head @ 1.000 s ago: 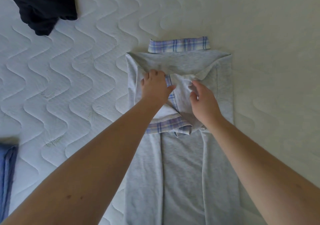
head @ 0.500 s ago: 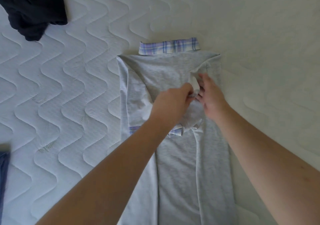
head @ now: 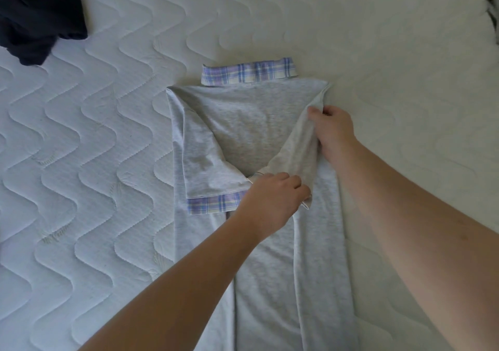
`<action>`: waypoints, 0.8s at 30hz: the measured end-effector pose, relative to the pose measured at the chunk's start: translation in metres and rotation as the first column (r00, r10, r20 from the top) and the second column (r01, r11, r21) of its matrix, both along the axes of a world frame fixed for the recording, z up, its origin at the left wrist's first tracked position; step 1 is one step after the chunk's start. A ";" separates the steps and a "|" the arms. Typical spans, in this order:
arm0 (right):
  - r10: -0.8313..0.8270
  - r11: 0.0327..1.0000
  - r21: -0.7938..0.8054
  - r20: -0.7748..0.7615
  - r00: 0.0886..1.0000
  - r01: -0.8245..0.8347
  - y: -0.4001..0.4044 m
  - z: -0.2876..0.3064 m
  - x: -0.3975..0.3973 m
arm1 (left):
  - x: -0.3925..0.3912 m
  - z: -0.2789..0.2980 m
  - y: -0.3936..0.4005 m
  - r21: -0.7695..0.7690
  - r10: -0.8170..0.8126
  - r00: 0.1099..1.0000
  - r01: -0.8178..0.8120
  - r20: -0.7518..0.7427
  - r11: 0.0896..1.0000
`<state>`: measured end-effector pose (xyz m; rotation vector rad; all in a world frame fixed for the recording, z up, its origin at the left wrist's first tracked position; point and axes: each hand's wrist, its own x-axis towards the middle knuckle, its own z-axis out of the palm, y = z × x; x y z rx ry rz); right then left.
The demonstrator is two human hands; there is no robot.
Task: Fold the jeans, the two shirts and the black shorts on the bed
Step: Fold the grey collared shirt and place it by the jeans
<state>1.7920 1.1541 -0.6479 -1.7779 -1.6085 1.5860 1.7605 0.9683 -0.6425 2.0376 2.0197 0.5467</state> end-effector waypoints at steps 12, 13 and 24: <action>0.250 0.963 0.047 0.221 0.943 -0.266 -0.013 0.001 0.033 | -0.012 0.013 -0.008 -0.114 0.405 0.838 -0.392 0.365 0.913; 0.302 0.949 0.014 0.255 0.919 -0.316 -0.023 0.002 0.041 | -0.022 0.014 -0.012 -0.169 0.508 0.793 -0.480 0.336 0.861; 0.474 0.880 -0.168 0.280 0.835 -0.444 -0.079 0.001 0.081 | -0.044 0.028 0.008 -0.605 0.405 0.913 -0.346 -0.043 0.717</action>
